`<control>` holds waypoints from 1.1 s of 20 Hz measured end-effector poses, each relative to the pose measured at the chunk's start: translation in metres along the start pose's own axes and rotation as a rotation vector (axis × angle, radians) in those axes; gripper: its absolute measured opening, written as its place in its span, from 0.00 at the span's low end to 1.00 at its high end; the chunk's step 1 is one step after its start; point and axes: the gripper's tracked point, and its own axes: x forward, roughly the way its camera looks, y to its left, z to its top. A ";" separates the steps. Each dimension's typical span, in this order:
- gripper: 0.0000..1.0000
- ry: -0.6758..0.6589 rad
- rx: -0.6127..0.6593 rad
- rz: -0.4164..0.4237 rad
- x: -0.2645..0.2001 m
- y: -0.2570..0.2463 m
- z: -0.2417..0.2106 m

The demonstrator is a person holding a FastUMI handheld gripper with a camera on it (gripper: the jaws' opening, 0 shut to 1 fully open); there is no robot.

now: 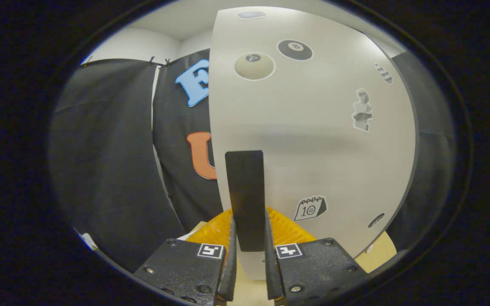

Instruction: Open the shoe cabinet door, grab the shoes and put them into the shoe cabinet, then close the shoe cabinet door.

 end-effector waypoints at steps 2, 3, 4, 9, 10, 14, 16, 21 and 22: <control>0.30 0.000 0.005 0.009 -0.009 -0.004 -0.004; 0.30 -0.004 0.004 0.013 -0.016 -0.005 -0.004; 0.30 -0.008 0.004 0.014 -0.026 -0.006 -0.005; 0.28 -0.020 0.015 0.009 -0.061 -0.019 -0.010; 0.28 -0.023 0.019 0.005 -0.067 -0.022 -0.011; 0.27 -0.045 0.055 -0.033 -0.094 -0.040 -0.015; 0.26 -0.045 0.036 -0.056 -0.106 -0.053 -0.016; 0.20 -0.040 0.050 -0.108 -0.130 -0.083 -0.019; 0.17 -0.042 0.033 -0.118 -0.136 -0.091 -0.019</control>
